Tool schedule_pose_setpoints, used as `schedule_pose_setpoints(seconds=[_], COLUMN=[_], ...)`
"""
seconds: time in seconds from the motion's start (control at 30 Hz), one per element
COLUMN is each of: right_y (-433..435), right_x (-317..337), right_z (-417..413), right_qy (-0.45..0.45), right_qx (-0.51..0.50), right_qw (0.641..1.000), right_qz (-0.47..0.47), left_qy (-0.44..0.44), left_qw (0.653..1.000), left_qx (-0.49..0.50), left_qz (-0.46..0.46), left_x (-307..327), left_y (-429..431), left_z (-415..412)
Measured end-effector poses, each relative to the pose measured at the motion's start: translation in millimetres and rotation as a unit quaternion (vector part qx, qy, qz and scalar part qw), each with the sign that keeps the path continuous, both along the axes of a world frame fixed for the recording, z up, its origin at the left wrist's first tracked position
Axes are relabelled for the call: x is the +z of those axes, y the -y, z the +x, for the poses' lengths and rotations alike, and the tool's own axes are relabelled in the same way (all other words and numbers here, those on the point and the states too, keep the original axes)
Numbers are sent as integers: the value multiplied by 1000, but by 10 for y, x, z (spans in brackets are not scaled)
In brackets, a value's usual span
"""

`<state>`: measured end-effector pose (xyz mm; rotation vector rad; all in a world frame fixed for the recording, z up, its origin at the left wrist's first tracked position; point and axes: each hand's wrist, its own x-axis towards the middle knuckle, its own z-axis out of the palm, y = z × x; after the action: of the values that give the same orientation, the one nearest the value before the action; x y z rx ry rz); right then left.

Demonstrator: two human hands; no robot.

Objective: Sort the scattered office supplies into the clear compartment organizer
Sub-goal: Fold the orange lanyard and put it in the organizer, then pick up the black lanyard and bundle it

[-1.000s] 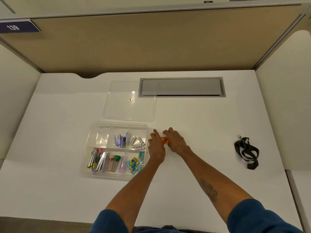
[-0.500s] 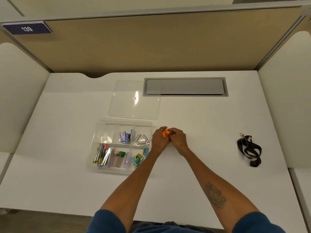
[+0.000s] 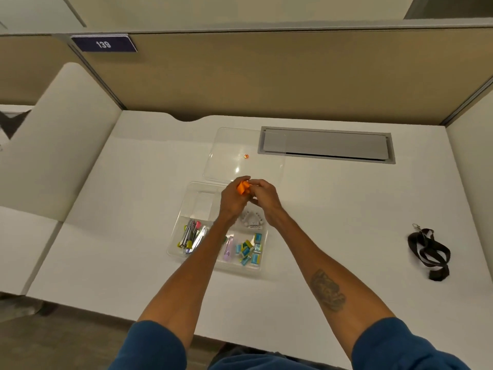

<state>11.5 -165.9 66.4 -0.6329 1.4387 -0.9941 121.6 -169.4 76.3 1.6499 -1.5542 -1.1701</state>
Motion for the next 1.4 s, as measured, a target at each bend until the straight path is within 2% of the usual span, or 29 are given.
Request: schedule_pose_setpoints(seconds=[0.13,0.27,0.4,0.57,0.7,0.8,0.9,1.1,1.3,1.4], right_y=[110,103,69,64,64,40,-16,-201,-433,-587], right_x=[45,35,-17,-44,-112,-123,-97,37,9,-67], right_z=[450,828,1134,1287,1311,1315,1261,887,267,-133], right_qy=[15,53,67,50,63,40,-18,-146,-193,-243], right_qx=[23,67,103,120,113,95,81,68,16,-5], right_qw=[999,995,991,990,989,993,996,986,980,969], right_qz=[26,50,49,57,71,65,42,-40,-38,-46], left_qy=[43,75,108,87,64,101,94,82,69,78], left_qw=[997,988,980,986,983,979,978,995,996,989], left_qx=[57,125,139,103,137,164,179,59,-27,-98], left_qz=[5,57,96,96,101,72,51,-19,-57,-72], left_x=[21,-83,-226,-175,-213,-213,-175,-142,-210,-312], left_y=[98,171,194,159,141,89,16,-161,-331,-426], left_z=[492,915,1164,1286,1352,1313,1232,808,148,-195])
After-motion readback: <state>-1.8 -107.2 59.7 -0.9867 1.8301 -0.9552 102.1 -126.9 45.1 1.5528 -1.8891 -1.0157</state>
